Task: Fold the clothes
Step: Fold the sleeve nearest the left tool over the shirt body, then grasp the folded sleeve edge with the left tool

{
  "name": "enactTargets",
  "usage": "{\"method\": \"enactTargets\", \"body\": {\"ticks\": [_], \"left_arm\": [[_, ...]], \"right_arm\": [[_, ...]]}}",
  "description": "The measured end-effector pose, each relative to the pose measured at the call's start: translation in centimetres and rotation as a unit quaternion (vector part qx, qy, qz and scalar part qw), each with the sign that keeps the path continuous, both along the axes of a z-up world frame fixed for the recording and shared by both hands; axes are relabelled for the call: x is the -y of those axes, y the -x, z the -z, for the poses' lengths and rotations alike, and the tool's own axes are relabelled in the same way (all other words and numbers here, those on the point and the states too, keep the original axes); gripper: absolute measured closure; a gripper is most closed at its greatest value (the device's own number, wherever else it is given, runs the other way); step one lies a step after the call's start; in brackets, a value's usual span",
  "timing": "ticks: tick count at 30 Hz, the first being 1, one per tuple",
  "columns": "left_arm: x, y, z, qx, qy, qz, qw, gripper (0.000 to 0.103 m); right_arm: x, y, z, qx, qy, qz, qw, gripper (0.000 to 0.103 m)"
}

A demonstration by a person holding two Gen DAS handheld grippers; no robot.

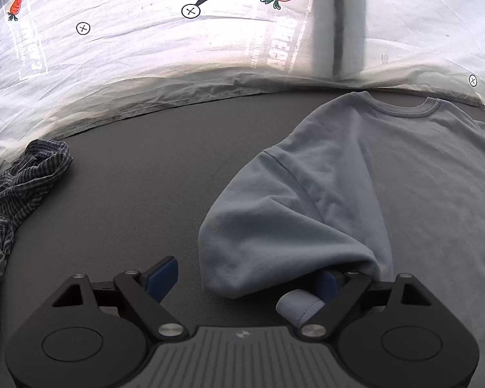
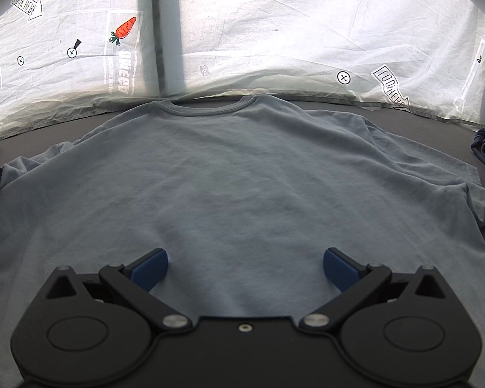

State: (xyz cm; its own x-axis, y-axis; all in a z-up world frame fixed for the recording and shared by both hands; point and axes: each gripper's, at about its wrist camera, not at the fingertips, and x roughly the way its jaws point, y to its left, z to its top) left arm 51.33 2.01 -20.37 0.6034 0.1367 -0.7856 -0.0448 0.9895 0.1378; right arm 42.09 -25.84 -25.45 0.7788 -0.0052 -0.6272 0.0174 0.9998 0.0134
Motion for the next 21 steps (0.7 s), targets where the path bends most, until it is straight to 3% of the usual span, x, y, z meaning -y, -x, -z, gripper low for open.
{"method": "enactTargets", "body": {"ticks": [5,8,10,13,21], "left_arm": [[-1.9,0.4,0.3,0.019,0.072,0.003,0.9972,0.019],[-1.7,0.1,0.7,0.015,0.067,0.013,0.9976,0.040],[-1.6,0.1,0.8,0.014,0.057,0.007,0.9982,0.072],[-1.9,0.2,0.3,0.020,0.039,-0.011,0.9990,0.091],[-5.7,0.4,-4.6,0.070,-0.062,-0.015,0.9955,0.093]], "right_arm": [[0.0,0.0,0.0,0.000,0.000,-0.001,1.000,0.000],[0.1,0.0,0.0,0.000,0.000,-0.001,1.000,0.000],[0.1,0.0,0.0,0.000,0.000,-0.002,1.000,0.000],[0.1,0.0,0.0,0.000,0.000,-0.002,1.000,0.000],[0.2,0.0,0.0,0.000,0.000,-0.003,1.000,0.000]]}}
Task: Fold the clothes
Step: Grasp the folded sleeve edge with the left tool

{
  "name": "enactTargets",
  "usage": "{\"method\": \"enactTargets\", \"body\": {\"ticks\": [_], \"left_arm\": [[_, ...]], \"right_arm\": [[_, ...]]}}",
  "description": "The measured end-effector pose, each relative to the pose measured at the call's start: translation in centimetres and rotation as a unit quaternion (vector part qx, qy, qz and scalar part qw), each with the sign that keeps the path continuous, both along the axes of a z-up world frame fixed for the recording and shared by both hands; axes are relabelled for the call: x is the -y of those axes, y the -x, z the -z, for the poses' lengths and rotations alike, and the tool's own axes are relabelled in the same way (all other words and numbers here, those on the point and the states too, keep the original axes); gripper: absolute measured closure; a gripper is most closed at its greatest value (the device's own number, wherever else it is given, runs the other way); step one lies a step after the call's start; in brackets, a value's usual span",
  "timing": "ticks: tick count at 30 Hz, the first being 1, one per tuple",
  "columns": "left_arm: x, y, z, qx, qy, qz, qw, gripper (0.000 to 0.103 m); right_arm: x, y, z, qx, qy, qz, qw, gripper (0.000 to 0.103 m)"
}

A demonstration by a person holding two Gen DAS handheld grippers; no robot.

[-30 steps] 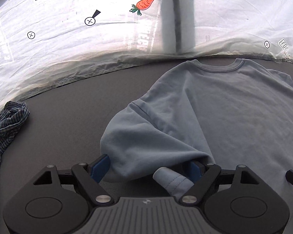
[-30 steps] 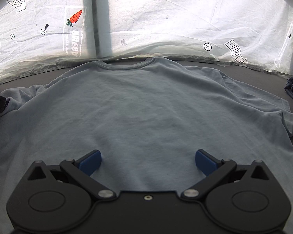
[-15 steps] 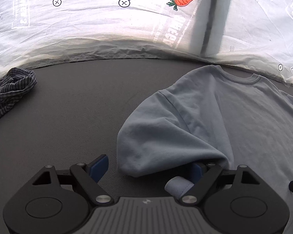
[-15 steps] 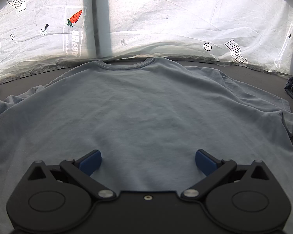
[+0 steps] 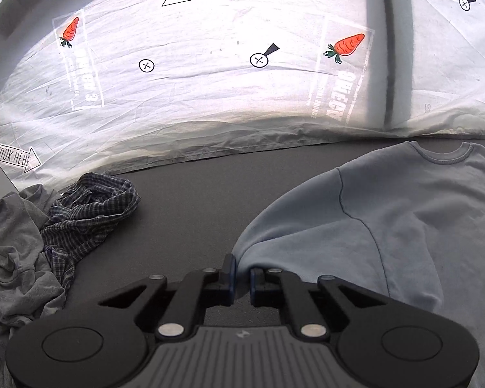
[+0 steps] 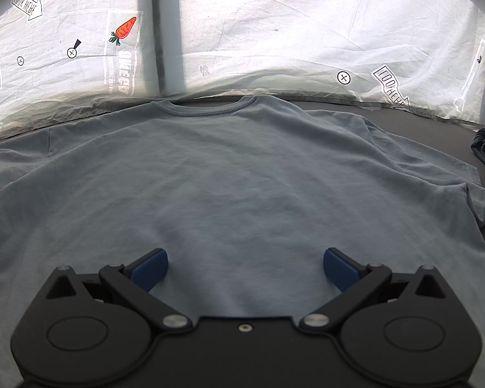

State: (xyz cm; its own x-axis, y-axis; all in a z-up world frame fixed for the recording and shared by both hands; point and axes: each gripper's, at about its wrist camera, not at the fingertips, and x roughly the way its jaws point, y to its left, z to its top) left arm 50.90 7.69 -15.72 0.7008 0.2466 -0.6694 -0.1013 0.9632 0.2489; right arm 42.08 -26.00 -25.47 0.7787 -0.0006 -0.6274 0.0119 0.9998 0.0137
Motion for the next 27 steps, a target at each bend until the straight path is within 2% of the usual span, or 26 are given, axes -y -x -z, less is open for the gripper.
{"method": "enactTargets", "body": {"ticks": [2,3,5,7,9,11,14,16,19,21,22,23,25,27], "left_arm": [[-0.8,-0.5,-0.3,-0.008,-0.021,0.007,0.9997,0.092],[-1.0,-0.8,0.0,-0.019,-0.034,0.011,0.9992,0.088],[-0.9,-1.4,1.2,-0.043,-0.076,0.012,0.9961,0.082],[-0.9,-1.7,2.5,-0.068,-0.123,0.003,0.9900,0.080],[-1.4,-1.6,3.2,-0.084,-0.131,-0.013,0.9876,0.074],[-2.7,-1.0,3.1,-0.088,-0.094,-0.041,0.9908,0.070],[-4.8,0.6,2.7,-0.088,0.024,-0.074,0.9931,0.065],[-5.5,2.1,2.7,-0.085,0.095,-0.084,0.9883,0.062],[-6.1,4.1,3.3,-0.097,0.165,-0.104,0.9760,0.057],[-6.6,5.6,3.9,-0.106,0.229,-0.129,0.9589,0.056],[-6.9,6.4,4.3,-0.110,0.265,-0.143,0.9472,0.056],[-7.3,7.1,4.7,-0.112,0.306,-0.158,0.9321,0.056],[-8.1,8.5,5.5,-0.099,0.389,-0.188,0.8966,0.054],[-8.8,9.7,6.4,-0.078,0.469,-0.213,0.8534,0.053]], "right_arm": [[0.0,0.0,0.0,0.000,0.000,0.000,1.000,0.000],[0.0,0.0,0.0,0.000,0.000,0.000,1.000,0.000],[0.0,0.0,0.0,0.000,0.000,0.000,1.000,0.000],[0.0,0.0,0.0,0.000,0.000,0.000,1.000,0.000],[0.0,0.0,0.0,0.000,0.000,0.000,1.000,0.000],[0.0,0.0,0.0,0.000,0.000,0.000,1.000,0.000],[0.1,0.0,0.0,0.000,0.000,0.000,1.000,0.000],[0.1,0.1,0.0,0.000,0.000,0.000,1.000,0.000],[0.0,0.1,0.0,0.000,0.000,0.000,1.000,0.000],[0.1,0.1,0.0,0.000,0.000,0.000,1.000,0.000],[0.1,0.1,0.0,0.000,0.000,0.000,1.000,0.000],[0.1,0.1,0.0,0.000,0.000,0.000,1.000,0.000],[0.1,0.1,0.0,0.000,0.000,0.000,1.000,0.000],[0.1,0.1,0.0,0.000,0.000,-0.001,1.000,0.000]]}}
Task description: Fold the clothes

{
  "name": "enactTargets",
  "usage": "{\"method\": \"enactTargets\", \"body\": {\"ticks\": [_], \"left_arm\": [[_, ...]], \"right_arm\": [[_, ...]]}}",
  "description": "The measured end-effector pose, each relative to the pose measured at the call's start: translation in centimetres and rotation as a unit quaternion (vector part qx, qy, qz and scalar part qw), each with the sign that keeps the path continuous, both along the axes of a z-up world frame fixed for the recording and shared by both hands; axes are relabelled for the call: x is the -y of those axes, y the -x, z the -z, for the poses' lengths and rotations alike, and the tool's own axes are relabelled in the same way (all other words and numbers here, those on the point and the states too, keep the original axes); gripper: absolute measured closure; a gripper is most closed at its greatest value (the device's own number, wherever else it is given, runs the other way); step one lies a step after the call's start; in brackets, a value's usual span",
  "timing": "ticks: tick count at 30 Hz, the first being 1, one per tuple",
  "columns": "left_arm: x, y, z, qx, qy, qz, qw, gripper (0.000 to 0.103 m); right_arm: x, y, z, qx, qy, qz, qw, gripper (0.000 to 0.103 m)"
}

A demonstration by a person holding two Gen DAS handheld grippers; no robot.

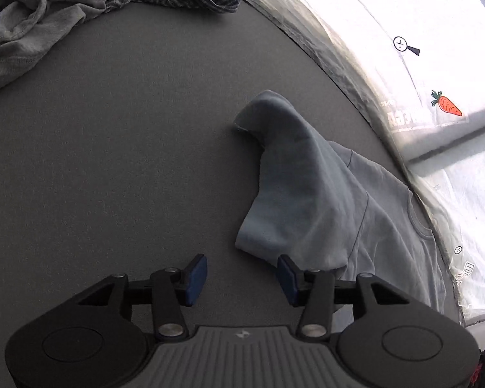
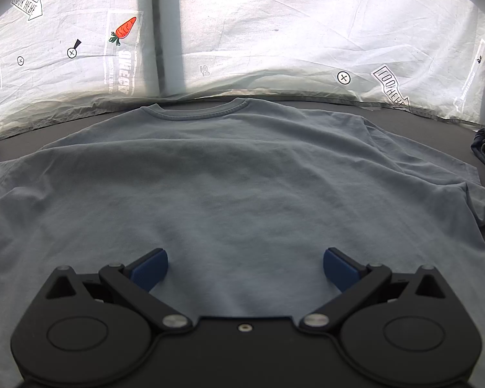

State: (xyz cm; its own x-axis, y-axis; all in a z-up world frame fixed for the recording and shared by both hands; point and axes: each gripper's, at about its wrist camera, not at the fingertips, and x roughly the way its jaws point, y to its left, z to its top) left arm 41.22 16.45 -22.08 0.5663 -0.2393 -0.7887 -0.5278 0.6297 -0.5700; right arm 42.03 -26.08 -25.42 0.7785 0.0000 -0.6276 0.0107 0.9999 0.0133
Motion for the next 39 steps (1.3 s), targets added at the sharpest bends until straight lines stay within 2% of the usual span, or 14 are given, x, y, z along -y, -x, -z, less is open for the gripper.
{"method": "enactTargets", "body": {"ticks": [2,4,12,17,20,21,25,28,30,32,34,35,37,39], "left_arm": [[-0.4,0.7,0.9,0.016,0.075,-0.035,0.9964,0.053],[-0.3,0.9,1.5,0.030,0.110,-0.056,0.9919,0.052],[0.4,-1.2,2.1,0.052,0.119,-0.078,0.9885,0.053],[1.1,-1.9,1.9,0.057,0.092,-0.072,0.9916,0.055],[1.3,-1.9,1.8,0.045,0.059,-0.065,0.9952,0.082],[1.5,-1.9,1.5,0.045,0.039,-0.056,0.9967,0.092],[3.1,-1.8,-1.7,0.041,-0.073,-0.013,0.9964,0.096],[4.8,-1.4,-4.5,0.037,-0.157,0.020,0.9867,0.098],[5.7,-1.2,-5.3,0.012,-0.200,0.032,0.9792,0.098],[5.1,-0.8,-3.8,-0.043,-0.194,0.014,0.9801,0.098],[3.2,0.0,-1.7,-0.083,-0.144,-0.018,0.9860,0.101],[2.0,0.9,-1.1,-0.082,-0.110,-0.042,0.9896,0.102],[0.4,2.0,-1.2,-0.066,-0.078,-0.066,0.9926,0.100],[-0.4,2.3,-1.8,-0.046,-0.087,-0.073,0.9925,0.096]], "right_arm": [[0.0,0.0,0.0,0.000,0.000,0.000,1.000,0.000],[0.0,0.0,0.0,0.000,0.000,0.000,1.000,0.000],[0.0,0.0,0.0,0.000,0.000,0.000,1.000,0.000],[0.0,0.0,0.0,0.000,0.000,0.000,1.000,0.000],[0.0,0.0,0.0,0.000,0.000,0.000,1.000,0.000],[0.0,0.0,0.0,0.000,0.000,0.000,1.000,0.000],[0.0,0.0,0.0,0.000,0.000,0.000,1.000,0.000],[0.0,0.0,0.0,0.000,0.000,0.000,1.000,0.000],[0.0,0.0,0.0,0.000,0.000,0.000,1.000,0.000],[0.0,0.0,0.0,0.000,0.000,0.000,1.000,0.000],[0.0,0.0,0.0,0.000,0.000,0.000,1.000,0.000],[0.0,0.0,0.0,0.000,0.000,0.000,1.000,0.000],[0.0,0.0,0.0,0.000,0.000,0.000,1.000,0.000],[0.0,0.0,0.0,0.000,0.000,0.000,1.000,0.000]]}}
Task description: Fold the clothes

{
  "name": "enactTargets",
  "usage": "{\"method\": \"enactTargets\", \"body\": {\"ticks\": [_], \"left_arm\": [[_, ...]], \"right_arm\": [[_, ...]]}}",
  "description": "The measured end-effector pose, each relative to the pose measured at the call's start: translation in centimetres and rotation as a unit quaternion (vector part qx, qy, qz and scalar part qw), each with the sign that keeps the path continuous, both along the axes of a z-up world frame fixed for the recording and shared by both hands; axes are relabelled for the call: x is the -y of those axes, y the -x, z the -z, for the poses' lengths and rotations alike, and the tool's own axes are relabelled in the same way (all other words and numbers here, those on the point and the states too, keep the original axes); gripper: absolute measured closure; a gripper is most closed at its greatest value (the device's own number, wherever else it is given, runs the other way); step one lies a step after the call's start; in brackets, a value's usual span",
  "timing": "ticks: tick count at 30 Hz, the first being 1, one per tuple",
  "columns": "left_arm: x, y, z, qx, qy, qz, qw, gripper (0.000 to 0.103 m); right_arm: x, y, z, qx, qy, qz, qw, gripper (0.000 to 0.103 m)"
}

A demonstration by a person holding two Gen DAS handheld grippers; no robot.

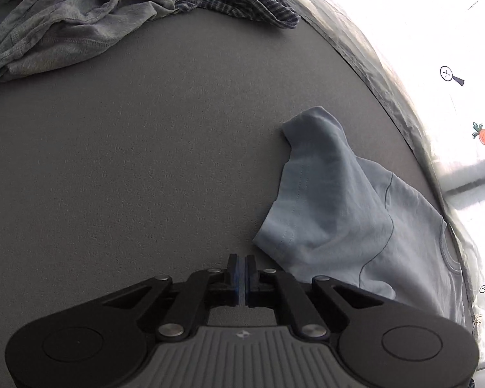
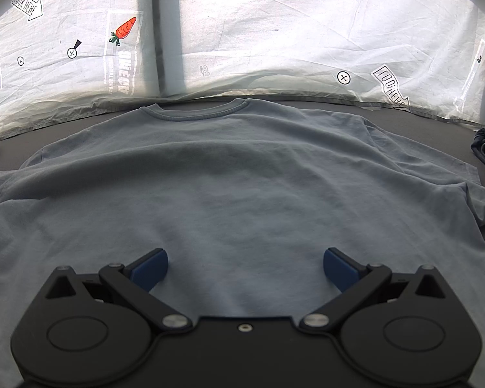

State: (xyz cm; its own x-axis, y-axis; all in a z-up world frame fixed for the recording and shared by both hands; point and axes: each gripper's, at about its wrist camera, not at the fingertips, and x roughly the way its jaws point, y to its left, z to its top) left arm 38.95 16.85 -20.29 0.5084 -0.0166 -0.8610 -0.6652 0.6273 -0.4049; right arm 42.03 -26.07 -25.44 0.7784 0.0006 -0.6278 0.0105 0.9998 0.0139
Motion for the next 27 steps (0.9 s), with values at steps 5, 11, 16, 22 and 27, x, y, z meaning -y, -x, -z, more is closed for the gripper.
{"method": "enactTargets", "body": {"ticks": [5,11,16,22,27], "left_arm": [[-0.4,-1.5,-2.2,0.069,-0.031,0.058,0.9954,0.084],[2.7,-5.7,-2.0,0.065,-0.102,0.133,0.9836,0.084],[5.1,-9.1,-0.4,0.040,-0.156,0.166,0.9729,0.085],[4.5,-10.5,0.8,0.016,-0.158,0.157,0.9748,0.084],[4.7,-9.7,0.6,0.004,-0.168,0.171,0.9707,0.083]], "right_arm": [[0.0,0.0,0.0,0.000,0.000,0.000,1.000,0.000],[0.0,0.0,0.0,0.000,0.000,0.000,1.000,0.000],[0.0,0.0,0.0,0.000,0.000,0.001,1.000,0.000],[0.0,0.0,0.0,0.000,-0.001,0.001,1.000,0.000],[0.0,0.0,0.0,0.000,-0.001,0.001,1.000,0.000]]}}
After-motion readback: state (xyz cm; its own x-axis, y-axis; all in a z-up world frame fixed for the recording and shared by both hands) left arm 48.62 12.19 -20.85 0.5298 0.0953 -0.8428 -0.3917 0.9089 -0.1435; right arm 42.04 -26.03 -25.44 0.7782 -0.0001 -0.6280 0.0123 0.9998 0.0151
